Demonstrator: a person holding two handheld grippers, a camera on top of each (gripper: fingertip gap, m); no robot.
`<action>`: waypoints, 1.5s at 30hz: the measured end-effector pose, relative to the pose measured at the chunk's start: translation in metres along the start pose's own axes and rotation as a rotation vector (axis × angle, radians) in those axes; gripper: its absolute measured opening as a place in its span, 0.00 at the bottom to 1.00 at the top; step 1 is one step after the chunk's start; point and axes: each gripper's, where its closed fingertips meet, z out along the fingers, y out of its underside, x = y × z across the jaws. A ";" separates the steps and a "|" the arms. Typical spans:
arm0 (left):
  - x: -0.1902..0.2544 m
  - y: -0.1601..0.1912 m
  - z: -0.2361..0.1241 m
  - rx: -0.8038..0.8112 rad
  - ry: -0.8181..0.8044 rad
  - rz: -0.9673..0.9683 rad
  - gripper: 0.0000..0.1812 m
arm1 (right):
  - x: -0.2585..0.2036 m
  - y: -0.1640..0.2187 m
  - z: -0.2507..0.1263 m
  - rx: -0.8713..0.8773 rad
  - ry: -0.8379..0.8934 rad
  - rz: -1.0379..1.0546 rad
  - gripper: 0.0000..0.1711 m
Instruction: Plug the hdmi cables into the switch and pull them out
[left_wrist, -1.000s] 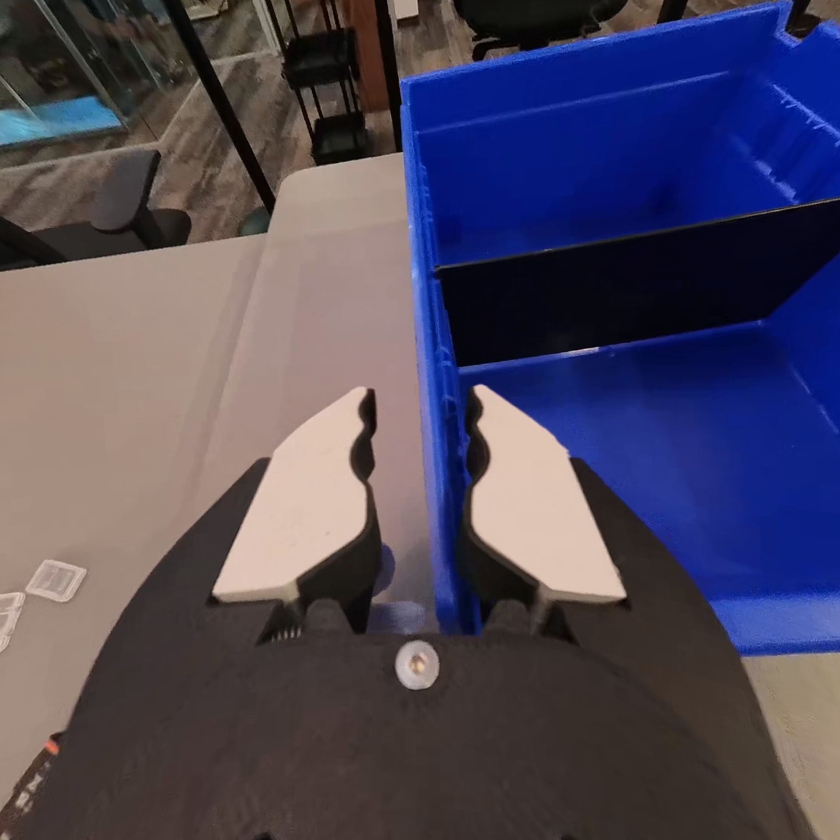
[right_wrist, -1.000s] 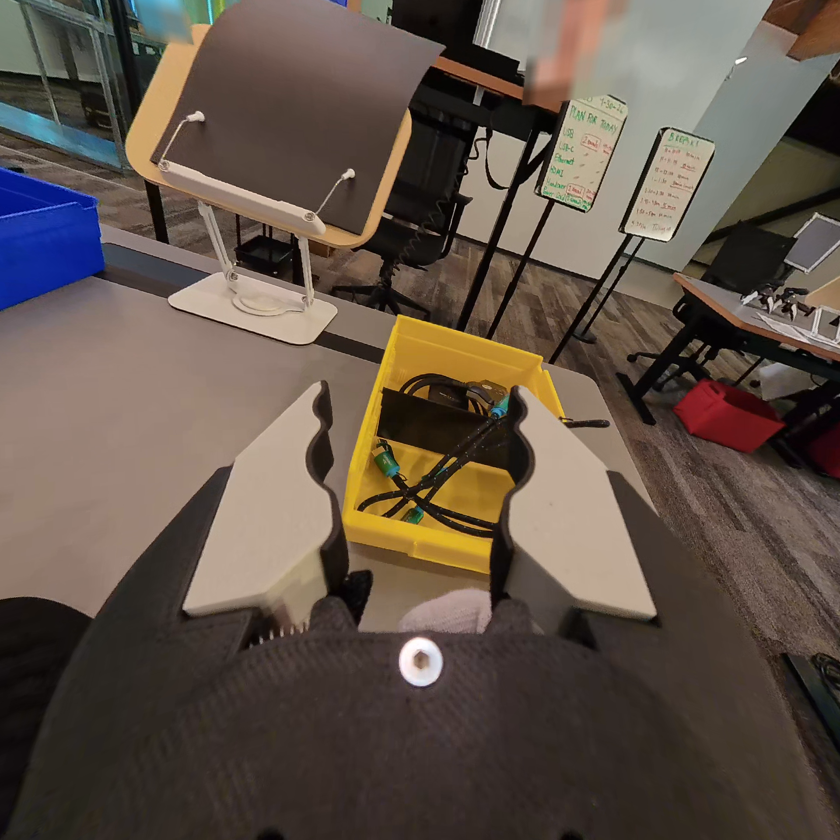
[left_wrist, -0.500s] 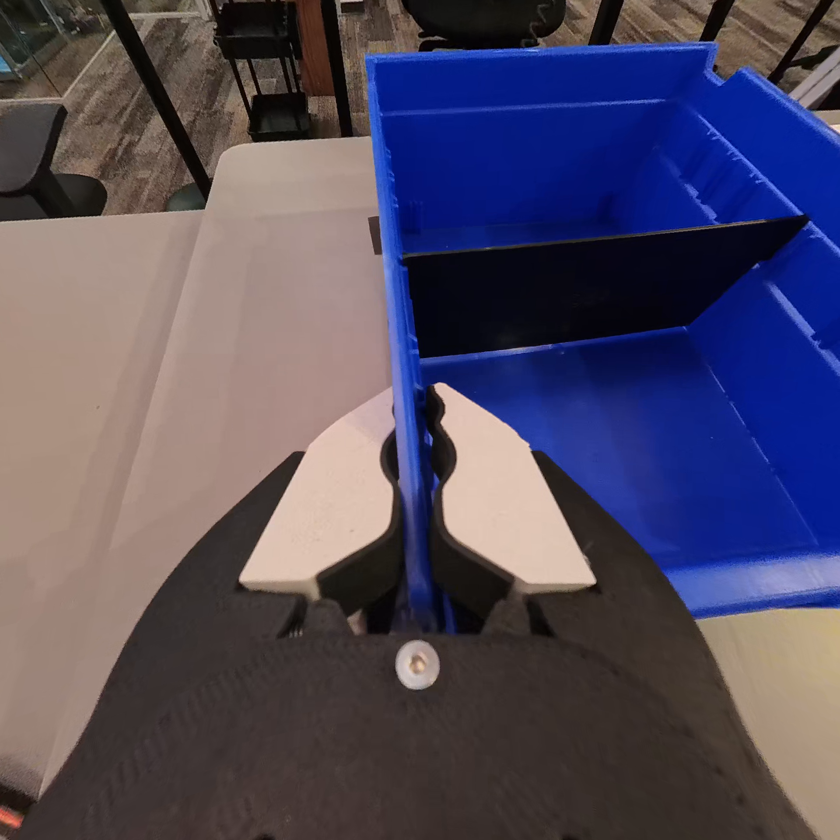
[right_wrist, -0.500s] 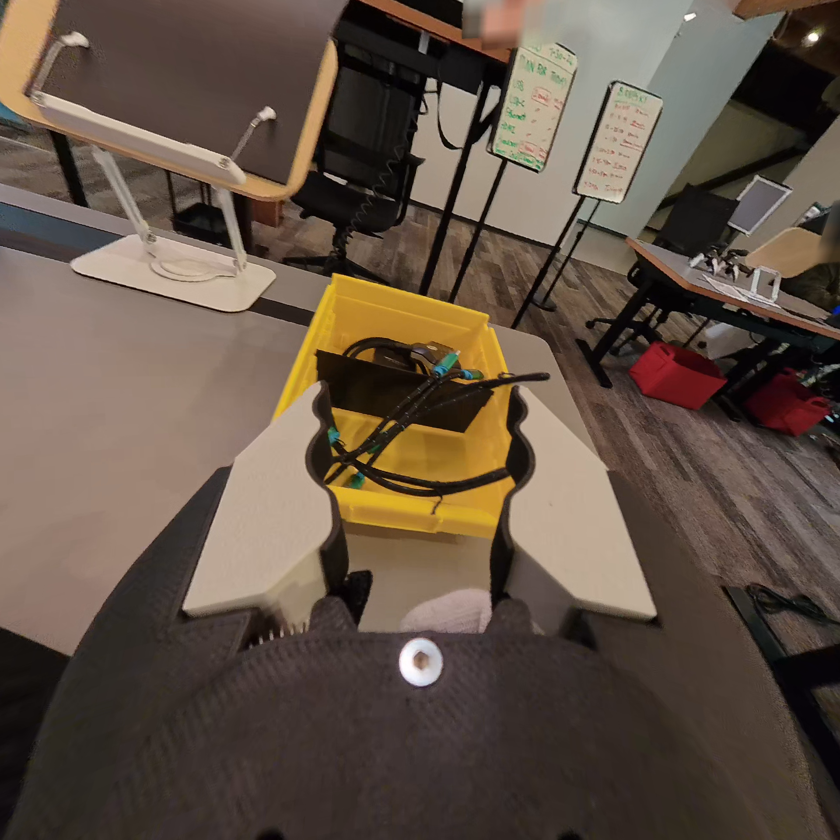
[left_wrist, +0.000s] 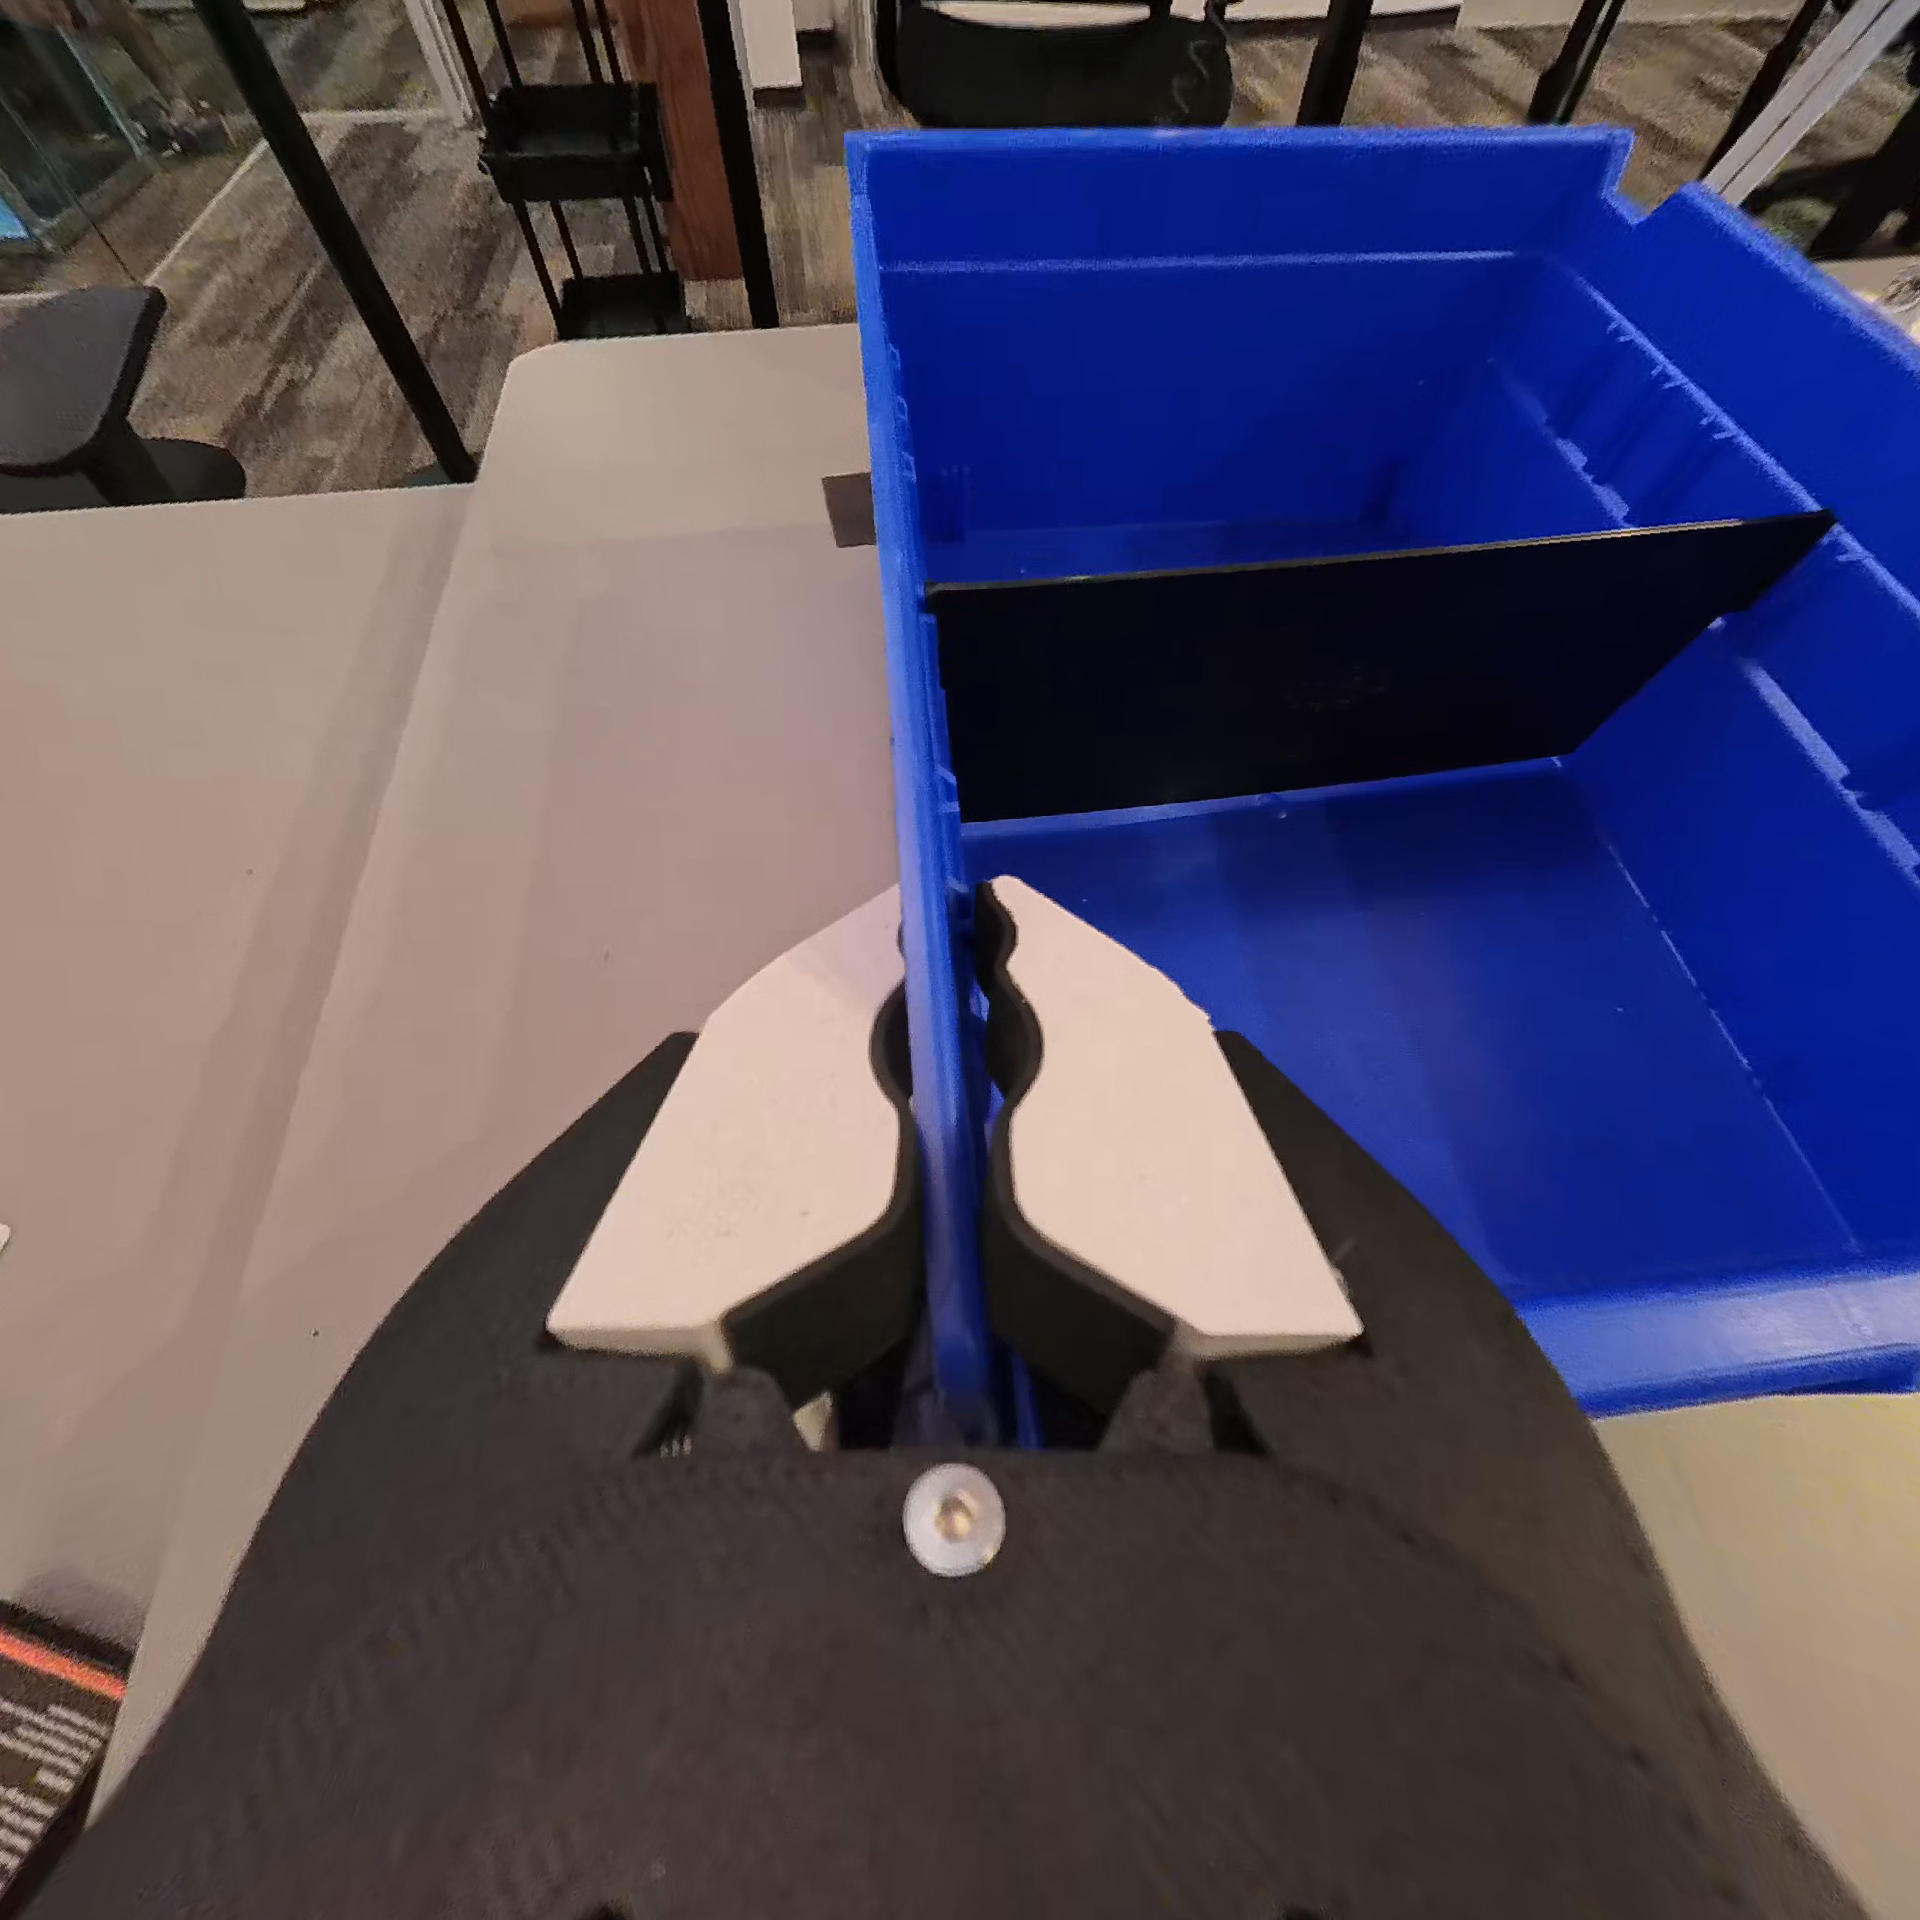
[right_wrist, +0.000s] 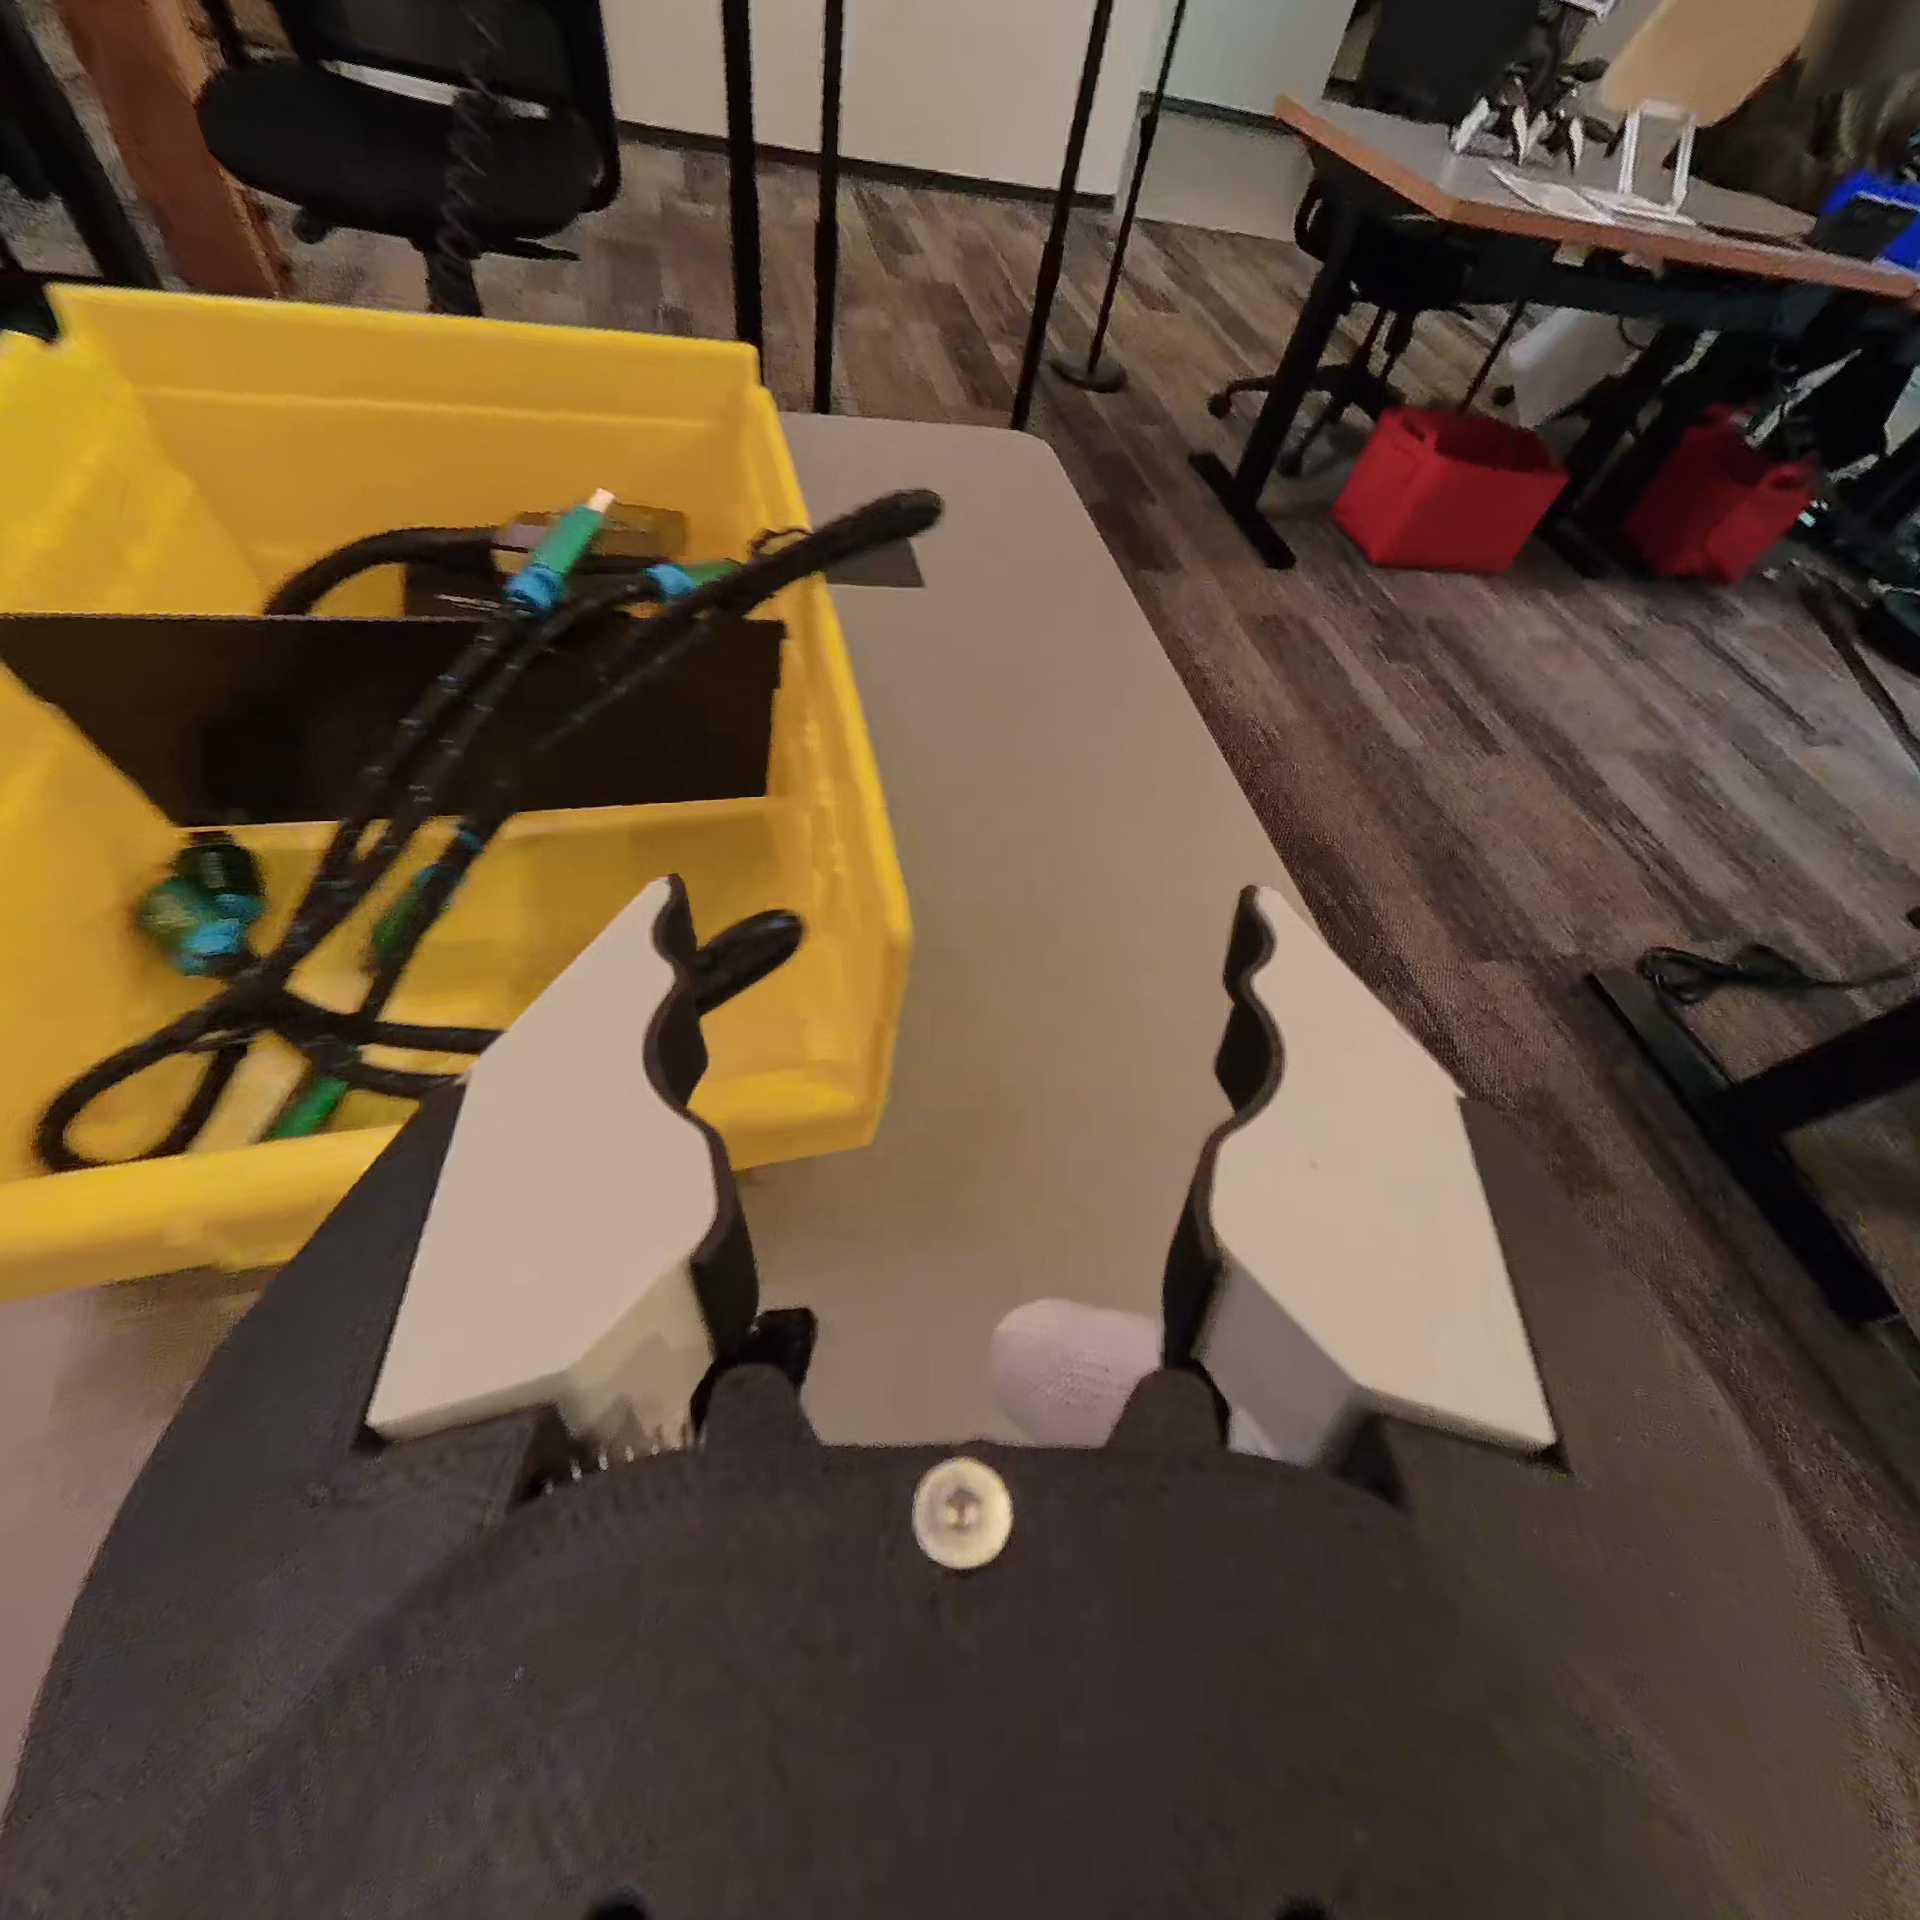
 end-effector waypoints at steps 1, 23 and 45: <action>0.000 0.000 -0.002 0.009 0.001 -0.006 0.03 | 0.007 0.005 0.009 -0.009 0.001 0.008 0.53; 0.024 -0.019 -0.039 0.119 0.039 -0.072 0.03 | -0.048 0.030 0.059 -0.075 -0.368 -0.038 0.01; 0.010 -0.019 -0.125 0.249 0.033 -0.204 0.04 | -0.171 0.048 -0.046 -0.152 -0.376 -0.158 0.01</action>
